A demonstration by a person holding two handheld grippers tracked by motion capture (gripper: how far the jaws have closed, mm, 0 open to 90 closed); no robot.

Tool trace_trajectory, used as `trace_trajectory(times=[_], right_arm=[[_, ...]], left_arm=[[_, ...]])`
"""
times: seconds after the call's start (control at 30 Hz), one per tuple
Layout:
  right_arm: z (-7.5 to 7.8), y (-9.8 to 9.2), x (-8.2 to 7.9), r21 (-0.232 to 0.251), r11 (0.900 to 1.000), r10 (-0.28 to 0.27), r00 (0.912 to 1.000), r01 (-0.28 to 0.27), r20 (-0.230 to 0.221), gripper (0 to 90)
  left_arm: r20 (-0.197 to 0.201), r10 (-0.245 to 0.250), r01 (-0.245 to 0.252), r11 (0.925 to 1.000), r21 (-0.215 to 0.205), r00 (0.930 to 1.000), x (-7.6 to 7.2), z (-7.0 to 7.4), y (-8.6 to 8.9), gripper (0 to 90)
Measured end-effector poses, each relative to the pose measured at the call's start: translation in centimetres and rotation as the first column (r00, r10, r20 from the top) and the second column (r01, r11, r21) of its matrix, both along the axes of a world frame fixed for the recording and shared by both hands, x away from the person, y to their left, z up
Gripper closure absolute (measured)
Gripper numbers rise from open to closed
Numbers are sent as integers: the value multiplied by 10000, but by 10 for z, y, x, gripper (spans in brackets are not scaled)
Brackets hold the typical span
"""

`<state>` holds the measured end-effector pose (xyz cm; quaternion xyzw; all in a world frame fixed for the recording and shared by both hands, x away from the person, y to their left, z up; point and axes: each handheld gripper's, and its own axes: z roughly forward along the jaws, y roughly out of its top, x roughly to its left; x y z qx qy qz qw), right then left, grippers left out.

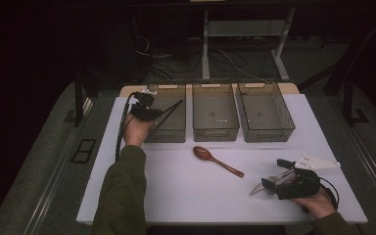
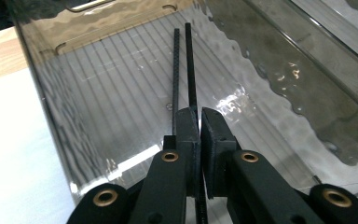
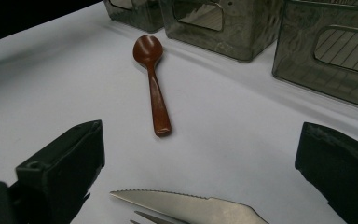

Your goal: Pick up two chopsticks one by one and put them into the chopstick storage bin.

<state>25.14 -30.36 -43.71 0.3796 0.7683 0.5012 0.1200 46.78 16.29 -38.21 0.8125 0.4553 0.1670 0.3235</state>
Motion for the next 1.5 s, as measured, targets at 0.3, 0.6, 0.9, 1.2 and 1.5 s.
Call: trace_trajectory(times=[0.3,0.6,0.9,1.2,1.5], right_arm=[[0,0,0,16,10000,-5,10000,5,-14,17],[0,0,0,14,10000,9,10000,-9,-15,17],[0,0,0,-7,10000,10,10000,-10,-19,17],[0,0,0,-61,10000,28,10000,-28,-55,17],[0,0,0,-99,10000,6,10000,-6,-53,17]], left_arm=[[-226,-40,44,9998,169,9997,2,-6,-2,857],[143,-173,169,9995,269,9997,-1,-3,-1,675],[850,-974,1049,9906,-883,9916,-17,10,-3,497],[1550,-1714,1975,9649,-1729,9729,-47,22,-8,423],[1840,-2350,2734,9358,-2226,9544,-83,18,-15,332]])
